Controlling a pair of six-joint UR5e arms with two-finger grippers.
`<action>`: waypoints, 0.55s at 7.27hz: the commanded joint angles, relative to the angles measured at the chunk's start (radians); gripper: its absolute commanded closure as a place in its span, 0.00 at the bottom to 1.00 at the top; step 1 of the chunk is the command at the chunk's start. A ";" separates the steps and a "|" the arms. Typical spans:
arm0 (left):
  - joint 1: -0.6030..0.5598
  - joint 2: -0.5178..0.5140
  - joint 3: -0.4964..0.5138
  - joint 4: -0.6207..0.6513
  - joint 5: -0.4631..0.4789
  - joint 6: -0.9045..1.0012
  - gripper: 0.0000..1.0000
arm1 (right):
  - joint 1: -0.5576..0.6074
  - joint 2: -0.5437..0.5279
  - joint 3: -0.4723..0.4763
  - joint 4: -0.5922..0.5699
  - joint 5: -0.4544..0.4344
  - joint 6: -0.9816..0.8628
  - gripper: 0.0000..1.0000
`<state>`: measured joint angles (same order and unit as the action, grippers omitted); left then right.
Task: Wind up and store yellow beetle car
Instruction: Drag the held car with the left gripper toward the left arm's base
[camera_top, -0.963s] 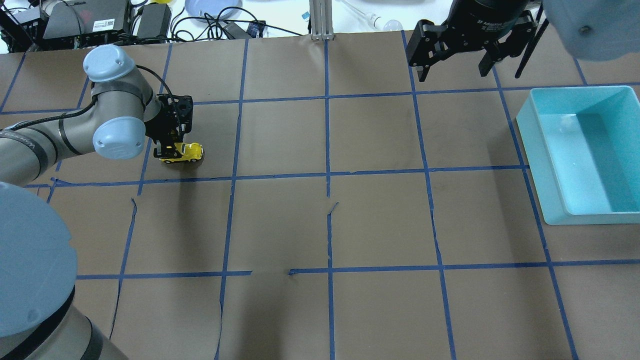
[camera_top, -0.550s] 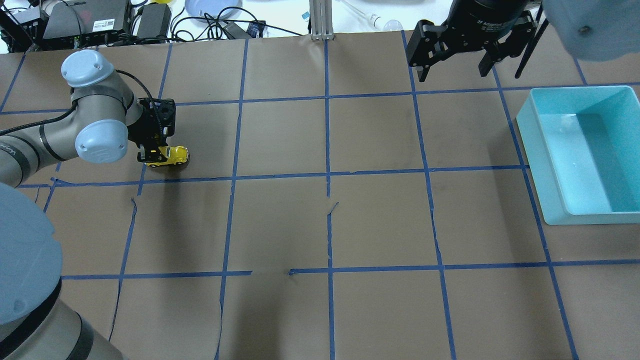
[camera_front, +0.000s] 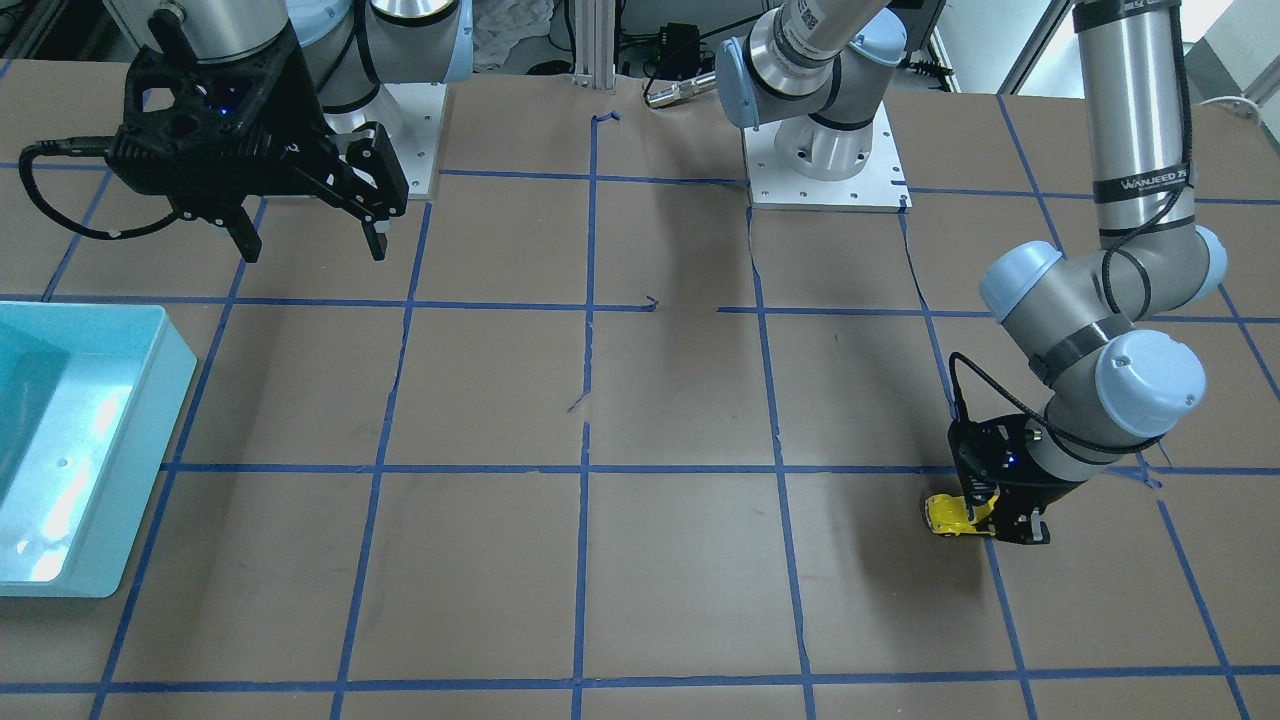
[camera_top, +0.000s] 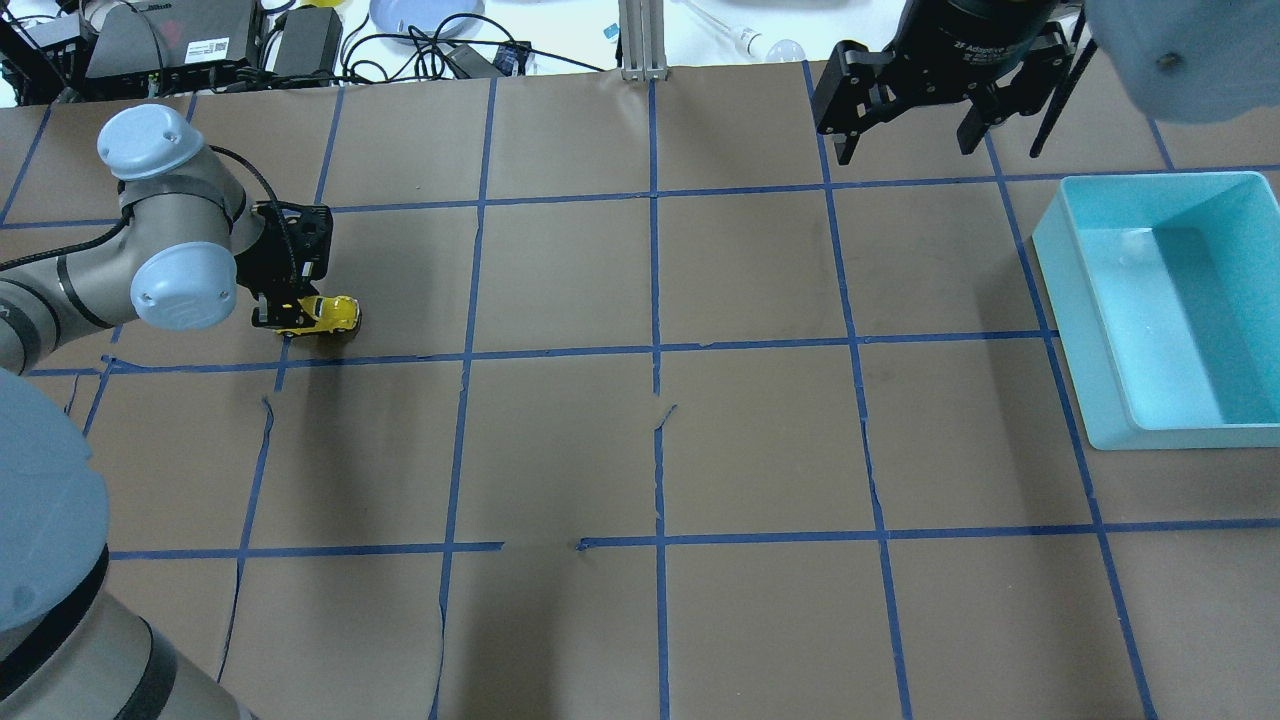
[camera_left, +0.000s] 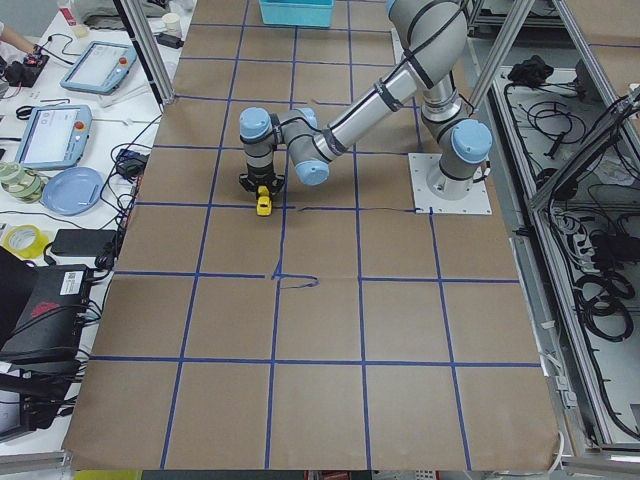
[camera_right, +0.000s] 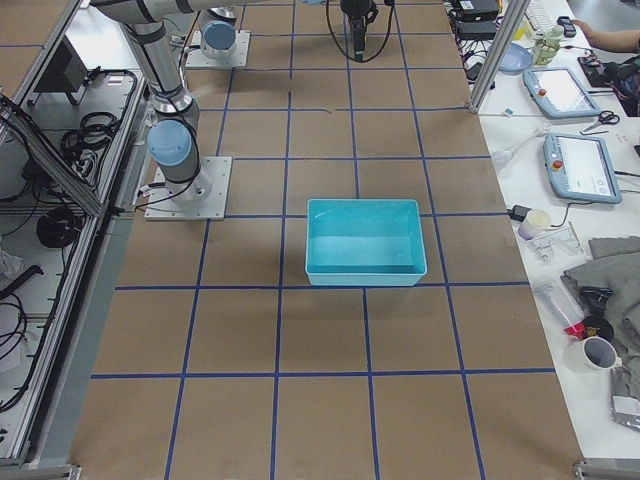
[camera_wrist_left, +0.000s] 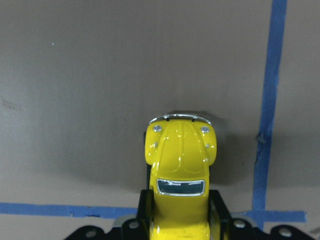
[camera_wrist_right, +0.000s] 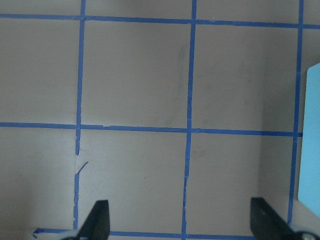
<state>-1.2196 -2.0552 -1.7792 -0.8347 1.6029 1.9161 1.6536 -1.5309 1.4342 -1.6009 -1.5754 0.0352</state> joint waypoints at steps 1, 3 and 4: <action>0.008 0.000 0.006 0.022 -0.003 0.018 0.11 | 0.000 0.000 0.000 0.001 0.000 0.000 0.00; 0.017 0.003 0.011 0.022 -0.006 0.020 0.11 | 0.000 0.000 0.000 -0.001 0.000 -0.001 0.00; 0.017 0.007 0.011 0.020 -0.008 0.020 0.11 | 0.000 0.000 0.000 0.001 0.000 0.000 0.00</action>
<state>-1.2043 -2.0521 -1.7707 -0.8138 1.5974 1.9351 1.6536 -1.5309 1.4343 -1.6006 -1.5754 0.0347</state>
